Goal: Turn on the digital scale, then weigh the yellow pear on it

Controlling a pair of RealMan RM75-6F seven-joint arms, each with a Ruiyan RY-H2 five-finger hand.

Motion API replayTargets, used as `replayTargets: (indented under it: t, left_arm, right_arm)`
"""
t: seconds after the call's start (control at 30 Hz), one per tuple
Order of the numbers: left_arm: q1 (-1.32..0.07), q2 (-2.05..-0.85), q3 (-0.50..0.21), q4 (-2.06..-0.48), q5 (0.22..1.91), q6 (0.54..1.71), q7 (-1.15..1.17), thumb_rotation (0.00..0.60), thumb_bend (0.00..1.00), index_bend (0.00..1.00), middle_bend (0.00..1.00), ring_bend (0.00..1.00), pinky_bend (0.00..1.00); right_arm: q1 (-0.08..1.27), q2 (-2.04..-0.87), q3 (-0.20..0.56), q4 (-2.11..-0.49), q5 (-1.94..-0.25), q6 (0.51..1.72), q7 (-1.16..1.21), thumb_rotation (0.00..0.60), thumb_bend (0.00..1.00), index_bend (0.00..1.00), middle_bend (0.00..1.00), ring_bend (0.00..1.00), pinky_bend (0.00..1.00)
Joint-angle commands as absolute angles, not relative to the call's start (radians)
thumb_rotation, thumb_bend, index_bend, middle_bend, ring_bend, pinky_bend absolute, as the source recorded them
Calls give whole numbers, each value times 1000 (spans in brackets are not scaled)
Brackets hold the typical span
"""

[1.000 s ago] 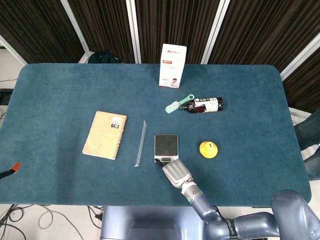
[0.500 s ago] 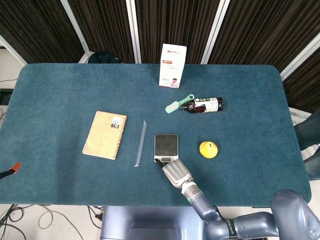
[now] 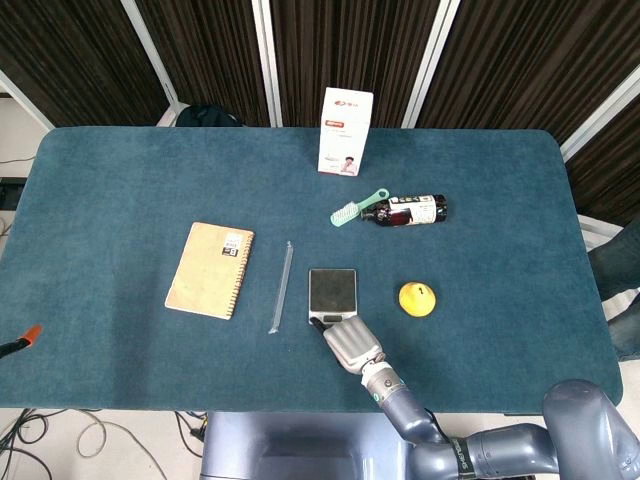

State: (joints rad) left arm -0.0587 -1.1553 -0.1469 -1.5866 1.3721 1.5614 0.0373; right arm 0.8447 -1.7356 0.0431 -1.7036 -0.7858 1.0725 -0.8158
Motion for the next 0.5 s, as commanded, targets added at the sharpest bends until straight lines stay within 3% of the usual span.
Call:
replayTargets:
  t: [0.03, 0.17, 0.33, 0.5]
  left_arm:
    - [-58, -1155, -147, -1587, 1371, 1561, 36, 600, 0, 31, 0, 0, 58]
    - [-59, -1155, -148, -1586, 1371, 1561, 36, 600, 0, 31, 0, 0, 58]
    - [-58, -1157, -148, -1586, 1372, 1564, 38, 600, 0, 31, 0, 0, 66]
    - [-57, -1158, -148, -1588, 1373, 1567, 39, 600, 0, 31, 0, 0, 66]
  right_arm:
    - [838, -1723, 53, -1715, -810, 1085, -798, 600, 929, 63, 718, 776, 723]
    - [831, -1691, 70, -1753, -832, 1096, -773, 600, 895, 56, 523, 614, 666]
    - [816, -1628, 97, -1837, -873, 1105, -711, 600, 744, 11, 284, 381, 405]
    - [792, -1562, 135, -1909, -928, 1112, -616, 600, 609, 0, 149, 233, 260]
